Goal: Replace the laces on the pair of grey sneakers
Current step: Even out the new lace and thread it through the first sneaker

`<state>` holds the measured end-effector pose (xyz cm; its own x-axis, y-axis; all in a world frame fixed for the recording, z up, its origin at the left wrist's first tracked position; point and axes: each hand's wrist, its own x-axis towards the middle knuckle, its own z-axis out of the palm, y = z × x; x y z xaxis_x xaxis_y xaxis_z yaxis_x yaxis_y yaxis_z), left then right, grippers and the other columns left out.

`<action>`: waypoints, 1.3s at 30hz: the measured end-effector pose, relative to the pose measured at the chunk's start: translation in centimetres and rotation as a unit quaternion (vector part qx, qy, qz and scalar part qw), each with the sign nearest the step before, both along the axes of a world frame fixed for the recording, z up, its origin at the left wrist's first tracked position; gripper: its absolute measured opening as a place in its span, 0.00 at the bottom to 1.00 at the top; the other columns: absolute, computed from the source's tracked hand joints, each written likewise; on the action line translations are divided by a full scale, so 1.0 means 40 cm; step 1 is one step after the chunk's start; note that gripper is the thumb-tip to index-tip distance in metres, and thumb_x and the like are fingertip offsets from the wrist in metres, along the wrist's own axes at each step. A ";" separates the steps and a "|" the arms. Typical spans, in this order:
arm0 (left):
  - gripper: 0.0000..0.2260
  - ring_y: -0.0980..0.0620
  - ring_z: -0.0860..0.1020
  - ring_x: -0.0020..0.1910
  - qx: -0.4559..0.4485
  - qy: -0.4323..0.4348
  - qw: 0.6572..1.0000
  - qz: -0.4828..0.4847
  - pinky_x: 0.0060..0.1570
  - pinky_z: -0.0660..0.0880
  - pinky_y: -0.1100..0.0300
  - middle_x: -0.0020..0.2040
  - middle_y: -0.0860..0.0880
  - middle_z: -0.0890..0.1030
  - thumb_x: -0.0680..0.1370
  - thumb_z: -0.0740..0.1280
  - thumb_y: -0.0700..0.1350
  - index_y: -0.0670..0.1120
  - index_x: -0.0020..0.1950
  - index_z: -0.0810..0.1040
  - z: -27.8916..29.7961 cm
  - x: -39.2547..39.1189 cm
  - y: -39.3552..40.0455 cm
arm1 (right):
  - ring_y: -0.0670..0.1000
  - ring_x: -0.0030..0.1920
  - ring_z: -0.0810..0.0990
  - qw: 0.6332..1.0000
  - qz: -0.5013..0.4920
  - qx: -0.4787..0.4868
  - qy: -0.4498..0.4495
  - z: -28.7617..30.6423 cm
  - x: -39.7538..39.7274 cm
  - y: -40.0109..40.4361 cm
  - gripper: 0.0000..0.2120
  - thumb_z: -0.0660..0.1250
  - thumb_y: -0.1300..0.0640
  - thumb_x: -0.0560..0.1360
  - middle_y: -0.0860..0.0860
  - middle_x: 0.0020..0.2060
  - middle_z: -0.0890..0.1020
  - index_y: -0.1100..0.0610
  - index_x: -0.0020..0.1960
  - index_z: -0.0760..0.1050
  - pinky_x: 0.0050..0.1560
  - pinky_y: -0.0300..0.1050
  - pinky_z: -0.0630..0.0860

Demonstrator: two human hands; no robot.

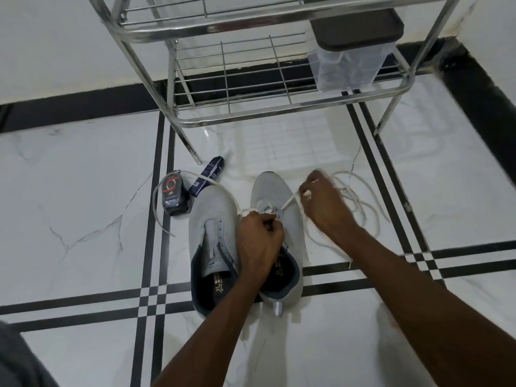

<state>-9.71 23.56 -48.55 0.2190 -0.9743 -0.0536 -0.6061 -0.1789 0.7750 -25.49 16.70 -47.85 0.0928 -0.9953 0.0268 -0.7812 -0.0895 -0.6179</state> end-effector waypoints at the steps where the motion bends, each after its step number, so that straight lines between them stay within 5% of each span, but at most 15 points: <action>1: 0.09 0.53 0.75 0.28 -0.002 0.005 1.000 0.003 0.30 0.70 0.59 0.27 0.52 0.76 0.75 0.68 0.43 0.45 0.34 0.82 0.000 0.001 0.001 | 0.40 0.37 0.76 0.995 -0.085 -0.022 -0.039 0.015 -0.033 -0.015 0.04 0.64 0.70 0.77 0.51 0.44 0.73 0.68 0.47 0.78 0.38 0.30 0.73; 3: 0.09 0.53 0.75 0.29 -0.006 0.014 1.000 0.002 0.29 0.68 0.64 0.27 0.52 0.77 0.74 0.69 0.42 0.44 0.35 0.83 0.002 0.001 0.003 | 0.37 0.36 0.74 0.971 -0.222 -0.057 -0.067 0.045 -0.103 -0.035 0.05 0.64 0.71 0.75 0.55 0.46 0.75 0.68 0.48 0.78 0.38 0.22 0.68; 5: 0.09 0.54 0.74 0.28 -0.011 0.012 1.000 0.000 0.29 0.64 0.69 0.26 0.52 0.75 0.74 0.69 0.41 0.44 0.33 0.82 0.003 0.003 0.006 | 0.40 0.42 0.73 0.967 -0.244 -0.056 -0.046 0.056 -0.133 -0.033 0.06 0.64 0.71 0.75 0.60 0.54 0.75 0.67 0.51 0.78 0.42 0.20 0.65; 8: 0.10 0.52 0.74 0.29 -0.016 0.028 0.999 0.009 0.29 0.66 0.66 0.26 0.51 0.76 0.73 0.69 0.40 0.43 0.32 0.80 0.000 0.002 0.007 | 0.48 0.49 0.74 0.975 -0.217 -0.033 -0.042 0.052 -0.097 -0.011 0.10 0.69 0.65 0.77 0.59 0.61 0.72 0.64 0.58 0.77 0.52 0.32 0.69; 10: 0.10 0.49 0.76 0.31 -0.018 0.029 0.999 0.009 0.30 0.69 0.61 0.26 0.49 0.77 0.73 0.69 0.40 0.42 0.32 0.81 0.007 -0.004 0.003 | 0.49 0.42 0.76 0.985 -0.169 0.006 -0.023 0.045 -0.044 0.003 0.09 0.72 0.56 0.77 0.56 0.47 0.79 0.62 0.45 0.79 0.46 0.41 0.73; 11: 0.10 0.49 0.76 0.32 -0.026 0.025 0.999 0.009 0.31 0.68 0.61 0.27 0.49 0.77 0.74 0.69 0.40 0.42 0.32 0.81 0.010 -0.005 0.000 | 0.49 0.35 0.76 0.988 -0.137 0.062 -0.013 0.035 -0.016 0.006 0.16 0.72 0.51 0.76 0.55 0.36 0.79 0.61 0.37 0.77 0.41 0.42 0.72; 14: 0.10 0.54 0.75 0.38 -0.039 0.033 0.998 0.027 0.41 0.70 0.65 0.36 0.49 0.79 0.77 0.71 0.43 0.42 0.37 0.84 0.004 0.002 0.000 | 0.49 0.28 0.71 0.964 -0.123 0.233 -0.047 0.001 0.051 0.023 0.27 0.72 0.42 0.74 0.51 0.24 0.71 0.58 0.28 0.68 0.34 0.42 0.69; 19: 0.07 0.60 0.79 0.43 -0.013 0.107 0.989 0.105 0.43 0.72 0.72 0.46 0.51 0.80 0.77 0.73 0.46 0.44 0.42 0.85 -0.009 0.012 0.005 | 0.54 0.45 0.84 0.938 -0.207 0.213 -0.179 -0.010 0.090 0.038 0.15 0.74 0.52 0.74 0.57 0.40 0.86 0.64 0.38 0.84 0.51 0.49 0.80; 24: 0.05 0.58 0.80 0.39 0.005 0.149 0.970 0.190 0.39 0.71 0.73 0.41 0.49 0.83 0.76 0.73 0.44 0.43 0.46 0.79 -0.003 0.012 -0.004 | 0.52 0.47 0.83 0.936 -0.233 0.184 -0.189 -0.011 0.118 0.047 0.06 0.69 0.59 0.73 0.51 0.39 0.84 0.60 0.40 0.81 0.46 0.43 0.77; 28: 0.06 0.61 0.77 0.37 0.037 0.125 0.963 0.234 0.35 0.68 0.76 0.41 0.50 0.83 0.78 0.72 0.45 0.43 0.48 0.81 -0.005 0.013 -0.020 | 0.58 0.43 0.83 0.963 -0.191 0.119 -0.149 -0.008 0.133 0.061 0.14 0.67 0.60 0.76 0.61 0.38 0.84 0.69 0.38 0.80 0.45 0.49 0.75; 32: 0.06 0.64 0.76 0.34 0.042 0.113 0.967 0.223 0.32 0.68 0.77 0.37 0.51 0.82 0.78 0.73 0.45 0.43 0.46 0.84 -0.010 0.015 -0.027 | 0.51 0.28 0.77 0.964 -0.184 0.144 -0.127 -0.028 0.132 0.056 0.25 0.74 0.47 0.73 0.51 0.21 0.75 0.60 0.24 0.72 0.36 0.45 0.74; 36: 0.07 0.64 0.77 0.34 0.041 0.111 0.968 0.221 0.35 0.71 0.75 0.37 0.51 0.83 0.76 0.74 0.47 0.44 0.45 0.86 -0.009 0.023 -0.030 | 0.54 0.40 0.83 0.964 -0.175 0.149 -0.135 -0.029 0.140 0.048 0.13 0.70 0.57 0.75 0.55 0.34 0.84 0.64 0.36 0.81 0.41 0.44 0.76; 39: 0.09 0.63 0.77 0.34 0.044 0.116 0.964 0.235 0.39 0.74 0.69 0.37 0.50 0.84 0.76 0.75 0.49 0.44 0.44 0.86 -0.010 0.027 -0.040 | 0.51 0.41 0.78 0.967 -0.164 0.124 -0.149 -0.029 0.137 0.052 0.09 0.67 0.58 0.78 0.52 0.38 0.81 0.62 0.40 0.76 0.41 0.42 0.68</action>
<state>-8.62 21.97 -48.95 0.6080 -0.7593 -0.2319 -0.2532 -0.4623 0.8498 -20.02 18.77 -49.01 -0.2044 -0.9493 -0.2389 -0.5271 0.3124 -0.7903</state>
